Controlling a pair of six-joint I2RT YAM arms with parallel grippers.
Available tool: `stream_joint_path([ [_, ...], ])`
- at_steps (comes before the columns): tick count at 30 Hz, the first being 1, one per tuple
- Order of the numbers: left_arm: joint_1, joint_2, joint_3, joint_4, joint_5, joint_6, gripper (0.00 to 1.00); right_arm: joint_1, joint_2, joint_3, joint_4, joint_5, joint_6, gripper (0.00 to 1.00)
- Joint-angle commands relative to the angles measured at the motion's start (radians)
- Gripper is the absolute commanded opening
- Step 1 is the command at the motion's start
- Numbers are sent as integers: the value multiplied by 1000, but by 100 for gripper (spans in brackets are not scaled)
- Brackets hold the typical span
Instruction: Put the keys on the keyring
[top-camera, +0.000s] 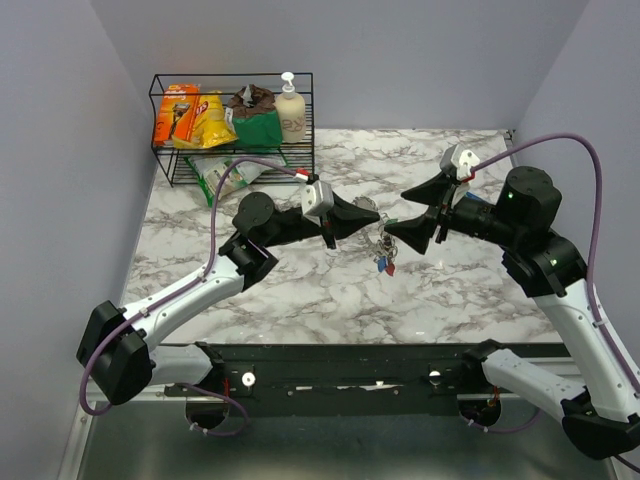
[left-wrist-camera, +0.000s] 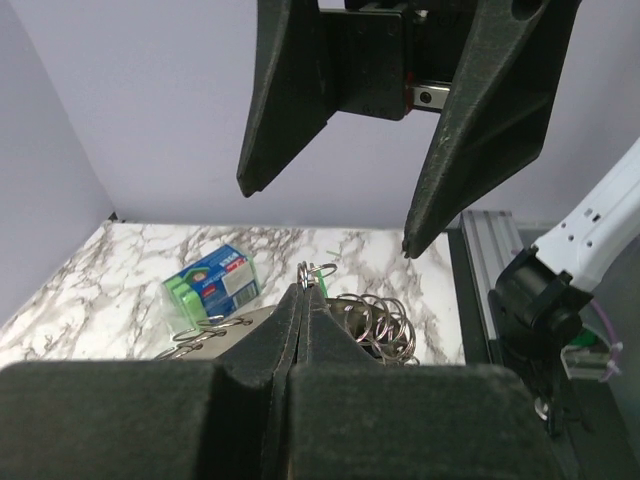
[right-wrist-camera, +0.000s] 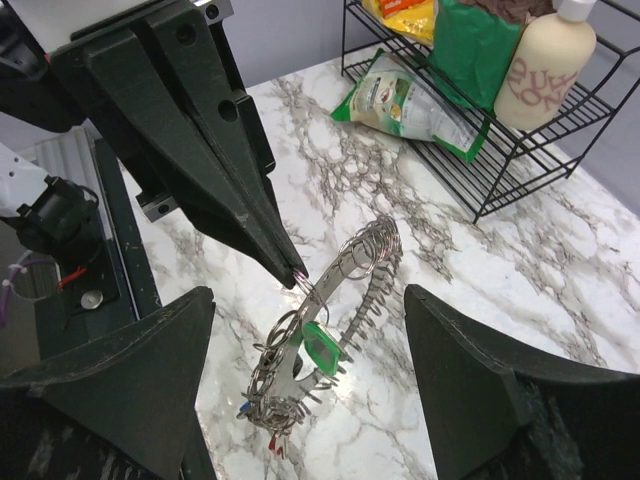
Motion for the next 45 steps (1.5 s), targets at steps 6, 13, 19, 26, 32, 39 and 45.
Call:
stream_joint_path([
  [6,4,-51,-76,382,-47,-114,0,1,-22,16,29,19,39,84],
  [13,9,-47,-69,414,34,-141,0,-4,-18,-7,40,2,25,63],
  [19,10,-42,-58,402,80,-144,0,-5,-35,-12,58,-5,26,60],
  [26,10,-36,-44,377,111,-146,0,-5,-55,-24,70,-21,8,63],
  [32,10,-27,-33,373,117,-152,0,-4,-41,-33,72,-79,-3,63],
  [39,10,-17,-26,359,108,-155,0,-4,-42,-39,76,-159,-24,17],
  [45,10,-8,-15,373,82,-186,0,-4,-39,-53,75,-185,-41,1],
])
